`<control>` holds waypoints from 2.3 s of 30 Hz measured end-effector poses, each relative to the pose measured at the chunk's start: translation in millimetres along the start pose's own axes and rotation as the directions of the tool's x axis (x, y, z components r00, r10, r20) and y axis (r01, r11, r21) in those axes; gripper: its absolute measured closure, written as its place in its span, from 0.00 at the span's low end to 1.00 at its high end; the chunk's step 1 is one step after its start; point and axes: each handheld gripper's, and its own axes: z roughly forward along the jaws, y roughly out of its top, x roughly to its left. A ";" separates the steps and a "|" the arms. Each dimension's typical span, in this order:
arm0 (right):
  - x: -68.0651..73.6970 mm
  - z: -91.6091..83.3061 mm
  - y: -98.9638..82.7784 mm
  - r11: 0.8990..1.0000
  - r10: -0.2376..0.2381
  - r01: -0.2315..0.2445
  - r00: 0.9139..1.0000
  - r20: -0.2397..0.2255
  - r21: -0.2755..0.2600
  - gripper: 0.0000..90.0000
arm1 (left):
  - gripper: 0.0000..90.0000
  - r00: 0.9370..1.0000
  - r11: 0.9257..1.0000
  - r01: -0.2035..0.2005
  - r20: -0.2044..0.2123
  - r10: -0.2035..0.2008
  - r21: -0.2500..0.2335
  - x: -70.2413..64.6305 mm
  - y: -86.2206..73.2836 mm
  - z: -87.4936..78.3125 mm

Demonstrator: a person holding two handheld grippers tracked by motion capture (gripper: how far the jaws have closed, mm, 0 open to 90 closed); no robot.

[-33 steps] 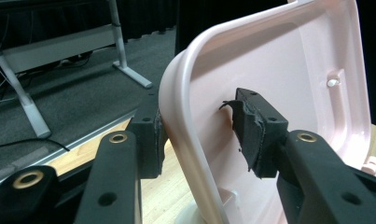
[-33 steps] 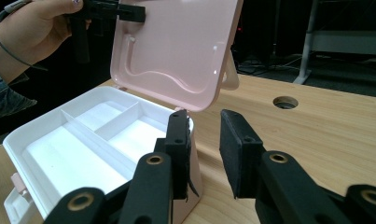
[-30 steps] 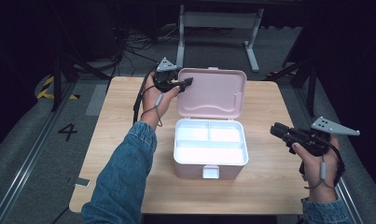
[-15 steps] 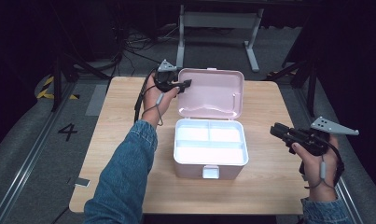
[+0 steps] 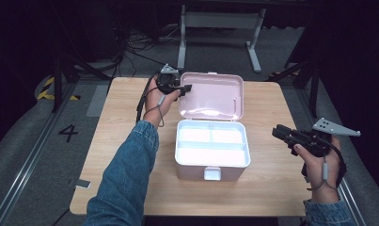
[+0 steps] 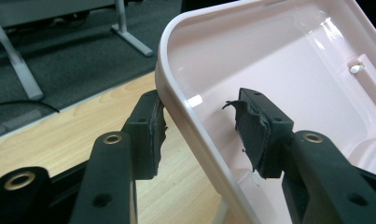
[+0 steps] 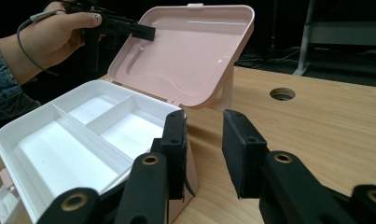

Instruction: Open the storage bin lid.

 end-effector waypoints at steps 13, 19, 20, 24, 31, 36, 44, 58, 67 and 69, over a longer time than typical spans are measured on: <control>-2.1 1.7 -1.7 1.000 0.004 -0.004 1.000 0.002 0.011 0.80 | 0.58 0.997 0.997 0.075 0.023 -0.076 0.027 8.1 -12.4 10.8; -2.5 2.7 -2.5 1.000 0.005 -0.005 1.000 0.002 0.013 0.80 | 0.57 0.997 0.995 0.078 0.007 -0.078 0.061 9.6 -17.1 14.3; -2.6 2.8 -2.6 1.000 0.006 -0.006 1.000 0.001 0.013 0.80 | 0.57 0.997 0.994 0.077 -0.001 -0.077 0.073 9.5 -17.9 15.0; -3.0 2.9 -2.8 1.000 0.007 -0.007 1.000 0.000 0.013 0.80 | 0.58 0.998 0.992 0.068 -0.011 -0.067 0.103 10.3 -21.6 18.3; -3.5 3.9 -3.5 1.000 0.008 -0.008 1.000 0.000 0.018 0.79 | 0.55 0.997 0.985 0.080 -0.005 -0.081 0.153 12.0 -26.8 23.5; -4.2 4.9 -4.2 1.000 0.009 -0.009 1.000 -0.002 0.018 0.79 | 0.54 0.997 0.979 0.077 0.015 -0.081 0.188 14.1 -29.2 22.2; -6.9 11.6 -4.6 0.999 0.016 -0.016 1.000 -0.005 0.046 0.76 | 0.39 0.996 0.991 0.081 0.020 -0.084 0.106 14.7 -25.5 -3.3; -6.3 39.7 7.1 0.997 0.007 -0.003 0.999 -0.051 0.077 0.70 | 0.36 0.997 1.000 -0.025 0.079 0.024 0.012 -23.3 -9.2 -80.9; -11.9 52.7 17.6 0.993 -0.013 0.023 0.996 -0.088 0.116 0.65 | 0.34 0.990 0.993 -0.121 0.073 0.121 0.008 -63.4 -15.7 -134.5; -12.9 53.7 17.7 0.992 -0.017 0.028 0.996 -0.092 0.122 0.65 | 0.33 0.989 0.991 -0.133 0.073 0.132 0.020 -66.5 -18.6 -140.2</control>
